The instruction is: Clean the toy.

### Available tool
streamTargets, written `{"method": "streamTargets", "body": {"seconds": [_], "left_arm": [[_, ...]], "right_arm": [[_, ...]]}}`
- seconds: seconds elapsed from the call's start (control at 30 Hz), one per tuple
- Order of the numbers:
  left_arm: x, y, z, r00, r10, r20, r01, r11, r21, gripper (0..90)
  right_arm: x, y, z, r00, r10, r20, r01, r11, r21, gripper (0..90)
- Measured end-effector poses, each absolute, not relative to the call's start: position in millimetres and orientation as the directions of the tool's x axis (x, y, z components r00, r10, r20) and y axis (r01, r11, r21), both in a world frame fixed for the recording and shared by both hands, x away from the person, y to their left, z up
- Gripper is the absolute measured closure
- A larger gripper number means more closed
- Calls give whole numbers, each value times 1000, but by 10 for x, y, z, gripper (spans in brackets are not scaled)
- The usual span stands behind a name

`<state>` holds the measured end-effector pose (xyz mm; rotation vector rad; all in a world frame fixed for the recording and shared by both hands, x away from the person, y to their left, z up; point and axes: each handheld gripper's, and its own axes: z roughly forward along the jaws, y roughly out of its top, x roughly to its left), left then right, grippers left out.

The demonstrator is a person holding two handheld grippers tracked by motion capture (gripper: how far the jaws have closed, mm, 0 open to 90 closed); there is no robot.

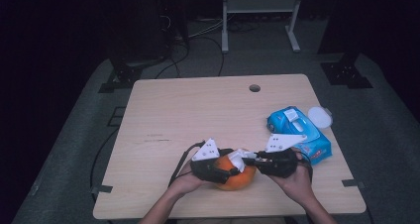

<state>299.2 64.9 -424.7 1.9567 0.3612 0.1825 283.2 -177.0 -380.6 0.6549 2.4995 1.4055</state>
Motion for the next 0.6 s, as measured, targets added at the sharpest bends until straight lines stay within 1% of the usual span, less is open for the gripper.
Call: {"method": "streamTargets", "body": {"seconds": [0.03,0.13,0.3,0.33,0.37,0.43,0.53,0.6], "left_arm": [[2995,661,-4242,946,324,-25,153,-376,914,285],[3026,735,-4239,954,297,-36,153,-380,912,187],[3099,870,-4284,959,274,-76,177,-366,914,113],[3142,888,-4374,961,259,-103,200,-384,901,103],[3153,889,-4428,963,249,-99,196,-402,894,95],[3155,885,-4488,965,244,-100,195,-406,893,97],[3115,860,-4449,967,247,-59,163,-429,889,205],[3091,837,-4427,967,250,-43,152,-438,886,245]], "right_arm": [[2843,-1764,-3814,-882,469,44,285,456,843,775],[2894,-1810,-3882,-881,468,77,314,455,833,774],[2955,-1959,-3935,-859,502,103,353,436,828,775],[2992,-2025,-3966,-849,514,121,375,425,824,774],[3010,-2053,-3978,-845,521,124,381,422,822,774],[3035,-2097,-3993,-837,531,133,395,417,819,775],[3030,-2101,-3982,-836,531,141,399,410,820,776],[3000,-2049,-3935,-842,525,126,382,413,827,777]]}}
